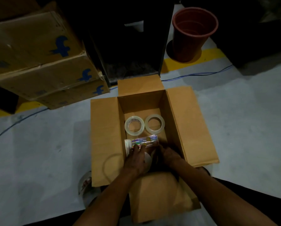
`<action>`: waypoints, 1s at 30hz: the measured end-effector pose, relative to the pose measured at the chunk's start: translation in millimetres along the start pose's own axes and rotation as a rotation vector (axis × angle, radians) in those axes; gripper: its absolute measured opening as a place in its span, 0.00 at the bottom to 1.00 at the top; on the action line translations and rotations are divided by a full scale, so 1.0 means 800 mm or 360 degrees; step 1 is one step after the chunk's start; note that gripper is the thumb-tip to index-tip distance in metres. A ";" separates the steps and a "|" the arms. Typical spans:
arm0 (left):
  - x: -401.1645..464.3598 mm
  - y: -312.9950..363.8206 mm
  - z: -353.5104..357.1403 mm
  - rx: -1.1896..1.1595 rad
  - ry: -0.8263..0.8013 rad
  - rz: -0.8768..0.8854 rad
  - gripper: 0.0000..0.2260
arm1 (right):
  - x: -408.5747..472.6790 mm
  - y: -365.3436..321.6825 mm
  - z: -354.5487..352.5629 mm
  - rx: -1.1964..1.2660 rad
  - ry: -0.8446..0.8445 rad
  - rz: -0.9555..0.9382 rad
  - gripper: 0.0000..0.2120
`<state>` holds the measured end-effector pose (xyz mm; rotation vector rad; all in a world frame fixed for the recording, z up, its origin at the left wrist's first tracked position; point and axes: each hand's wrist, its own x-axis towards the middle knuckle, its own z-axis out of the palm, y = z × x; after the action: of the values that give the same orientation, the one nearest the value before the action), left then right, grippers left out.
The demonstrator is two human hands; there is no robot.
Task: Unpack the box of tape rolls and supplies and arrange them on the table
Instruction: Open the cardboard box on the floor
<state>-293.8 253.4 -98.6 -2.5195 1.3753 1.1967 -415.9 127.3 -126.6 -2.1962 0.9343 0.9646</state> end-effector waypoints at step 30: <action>0.008 0.008 0.023 -0.0023 0.0246 0.0158 0.23 | -0.015 -0.027 -0.046 -0.0551 0.0278 -0.0059 0.31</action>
<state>-307.7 251.5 -113.4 -2.6319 1.5478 1.0490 -391.2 118.7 -91.1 -2.6134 0.8503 0.9892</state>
